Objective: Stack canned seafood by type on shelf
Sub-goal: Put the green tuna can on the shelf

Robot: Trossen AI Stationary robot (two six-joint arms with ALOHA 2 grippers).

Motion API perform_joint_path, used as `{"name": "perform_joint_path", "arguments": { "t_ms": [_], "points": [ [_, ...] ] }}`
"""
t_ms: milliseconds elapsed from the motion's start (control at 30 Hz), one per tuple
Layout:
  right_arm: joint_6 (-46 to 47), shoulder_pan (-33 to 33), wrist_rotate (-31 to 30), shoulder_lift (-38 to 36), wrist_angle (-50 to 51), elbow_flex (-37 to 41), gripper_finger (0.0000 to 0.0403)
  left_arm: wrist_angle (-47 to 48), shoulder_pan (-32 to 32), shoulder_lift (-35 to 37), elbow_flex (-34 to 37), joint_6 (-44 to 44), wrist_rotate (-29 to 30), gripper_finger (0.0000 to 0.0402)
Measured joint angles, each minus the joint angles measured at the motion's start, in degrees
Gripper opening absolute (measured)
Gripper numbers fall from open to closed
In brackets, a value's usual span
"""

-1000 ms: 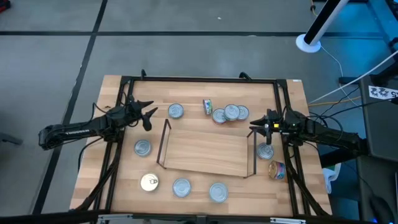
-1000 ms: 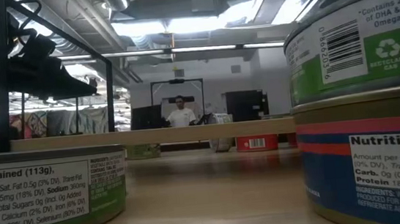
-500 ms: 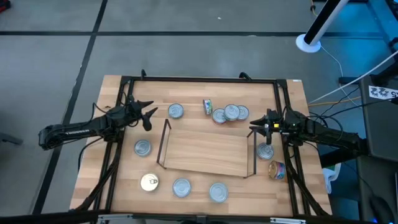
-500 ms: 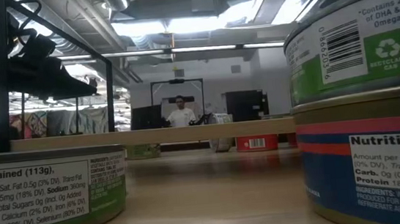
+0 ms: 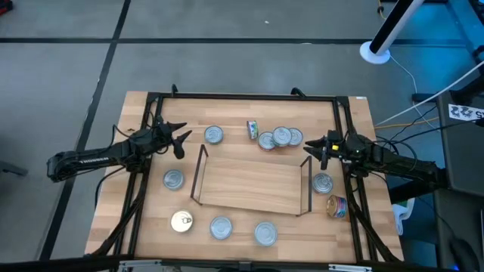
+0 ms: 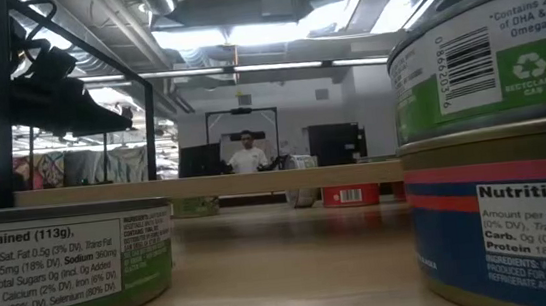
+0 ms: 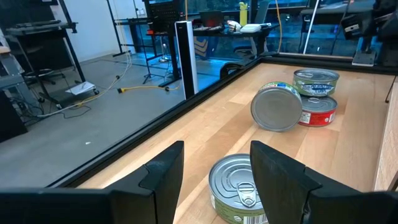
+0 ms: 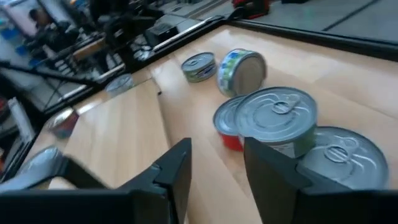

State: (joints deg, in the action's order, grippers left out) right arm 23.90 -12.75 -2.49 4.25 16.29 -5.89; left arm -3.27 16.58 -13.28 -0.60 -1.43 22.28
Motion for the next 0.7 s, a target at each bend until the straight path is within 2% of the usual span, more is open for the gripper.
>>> {"name": "perform_joint_path", "arguments": {
  "t_ms": [167, 333, 500, 700],
  "points": [
    [1.7, 0.0, -5.2, 0.0, -0.6, 0.0, 0.0224, 0.0, 0.0, 0.0, 0.0, 0.7, 0.0, 0.018],
    [1.8, 0.0, -5.8, 0.3, -7.6, 0.4, 0.0271, 0.0, 0.0, 0.0, 0.0, 1.6, 0.0, 0.018],
    [1.8, 0.0, -8.0, 2.3, -13.1, 0.3, 0.0282, 0.0, 0.0, 0.0, 0.0, 1.6, 0.0, 0.018],
    [1.4, 0.0, -12.5, 6.6, -13.0, -3.2, 0.0276, 0.0, 0.0, 0.0, 0.0, 1.5, 0.0, 0.018]
  ]
}}
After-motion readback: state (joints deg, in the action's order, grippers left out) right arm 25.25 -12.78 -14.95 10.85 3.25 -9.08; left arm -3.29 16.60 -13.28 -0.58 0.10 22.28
